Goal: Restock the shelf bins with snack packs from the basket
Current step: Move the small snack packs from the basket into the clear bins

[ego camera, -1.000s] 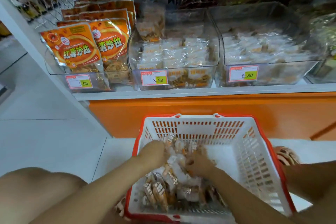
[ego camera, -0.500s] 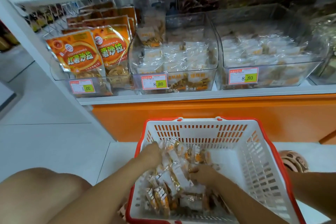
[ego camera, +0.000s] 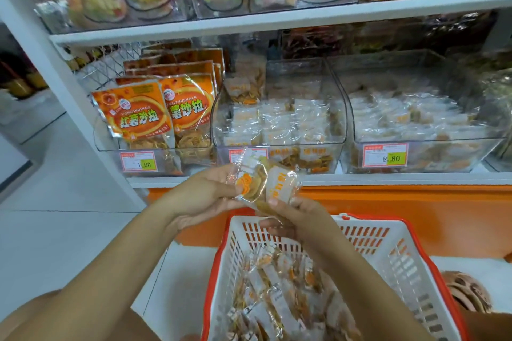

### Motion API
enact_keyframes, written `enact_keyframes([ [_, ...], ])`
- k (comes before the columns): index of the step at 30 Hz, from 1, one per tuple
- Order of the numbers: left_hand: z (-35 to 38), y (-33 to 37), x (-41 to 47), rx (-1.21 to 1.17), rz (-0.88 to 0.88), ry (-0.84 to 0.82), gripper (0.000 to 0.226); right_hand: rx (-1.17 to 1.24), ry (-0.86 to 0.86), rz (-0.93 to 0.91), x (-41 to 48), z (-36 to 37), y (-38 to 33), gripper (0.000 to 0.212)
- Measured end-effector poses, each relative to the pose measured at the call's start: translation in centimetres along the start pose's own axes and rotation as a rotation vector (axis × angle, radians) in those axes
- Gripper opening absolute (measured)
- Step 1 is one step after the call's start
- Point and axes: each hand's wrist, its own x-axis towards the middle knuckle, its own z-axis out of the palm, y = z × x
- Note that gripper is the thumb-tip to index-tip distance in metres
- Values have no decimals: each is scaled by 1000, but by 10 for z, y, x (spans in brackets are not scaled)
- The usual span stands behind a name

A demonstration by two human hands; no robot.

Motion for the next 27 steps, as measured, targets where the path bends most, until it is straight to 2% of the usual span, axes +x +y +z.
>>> enact_keyframes([
  [4,-10,20,0,325,72,-14,39,-58,73,-102,-7,2,-34,23],
  [8,-10,28,5,430,141,55,27,-217,202,-201,1,3,-62,20],
  [10,-8,33,11,379,205,119,27,-233,271,-254,17,2,-75,20],
  [13,-5,38,26,166,301,239,20,1,230,-270,49,5,-92,34],
  [15,-3,39,37,56,344,333,33,74,160,-240,69,11,-100,24],
  [16,-3,38,41,24,361,362,33,29,140,-231,77,14,-103,15],
  [18,-8,36,51,58,392,419,14,-119,158,-233,89,19,-110,11],
  [21,-26,38,56,228,423,587,29,-249,221,-314,112,9,-126,13],
  [23,-39,41,58,333,452,743,24,-330,261,-344,128,0,-141,19],
  [25,-45,41,59,479,492,839,19,-480,277,-309,144,-7,-154,28],
  [27,-47,38,63,589,523,867,20,-649,240,-221,160,-9,-161,25],
])
